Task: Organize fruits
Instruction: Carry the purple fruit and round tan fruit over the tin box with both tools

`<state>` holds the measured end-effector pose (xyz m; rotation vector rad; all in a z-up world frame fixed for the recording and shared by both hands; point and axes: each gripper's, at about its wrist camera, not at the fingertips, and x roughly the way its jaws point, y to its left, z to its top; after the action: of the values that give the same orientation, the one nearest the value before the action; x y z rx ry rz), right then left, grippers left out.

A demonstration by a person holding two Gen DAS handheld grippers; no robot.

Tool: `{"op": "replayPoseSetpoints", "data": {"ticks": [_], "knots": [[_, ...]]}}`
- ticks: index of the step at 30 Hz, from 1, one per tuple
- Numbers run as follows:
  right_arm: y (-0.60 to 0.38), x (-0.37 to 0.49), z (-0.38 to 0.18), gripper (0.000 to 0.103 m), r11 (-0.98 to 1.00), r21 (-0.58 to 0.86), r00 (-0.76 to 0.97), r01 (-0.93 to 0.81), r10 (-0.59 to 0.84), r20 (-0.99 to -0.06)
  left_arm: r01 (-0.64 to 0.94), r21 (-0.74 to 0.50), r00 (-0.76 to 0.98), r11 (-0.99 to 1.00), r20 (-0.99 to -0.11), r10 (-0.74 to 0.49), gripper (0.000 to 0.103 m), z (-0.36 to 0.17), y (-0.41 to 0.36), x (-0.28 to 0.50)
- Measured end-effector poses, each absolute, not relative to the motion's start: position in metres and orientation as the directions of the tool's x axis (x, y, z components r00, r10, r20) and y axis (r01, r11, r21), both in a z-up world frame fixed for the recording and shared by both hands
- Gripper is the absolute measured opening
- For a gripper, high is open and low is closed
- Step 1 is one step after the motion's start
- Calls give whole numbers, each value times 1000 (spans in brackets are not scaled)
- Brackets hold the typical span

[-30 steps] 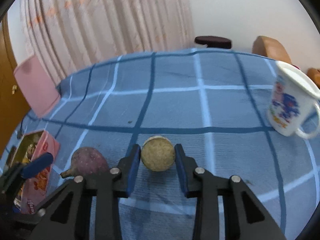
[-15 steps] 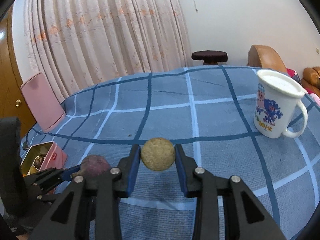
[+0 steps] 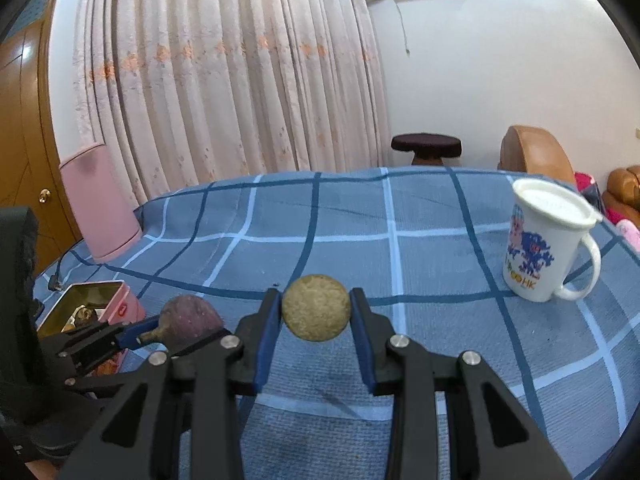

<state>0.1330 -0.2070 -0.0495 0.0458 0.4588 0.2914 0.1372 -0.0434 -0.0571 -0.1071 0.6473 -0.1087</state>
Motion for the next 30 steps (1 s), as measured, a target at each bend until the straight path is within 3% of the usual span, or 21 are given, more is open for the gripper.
{"op": "replayPoseSetpoints", "data": {"ticks": [30], "knots": [[-197,99,-43,37,959,30,906,-282,277,-320,51,-73,889,996,-451,-79,55,-42,-35,95]]}}
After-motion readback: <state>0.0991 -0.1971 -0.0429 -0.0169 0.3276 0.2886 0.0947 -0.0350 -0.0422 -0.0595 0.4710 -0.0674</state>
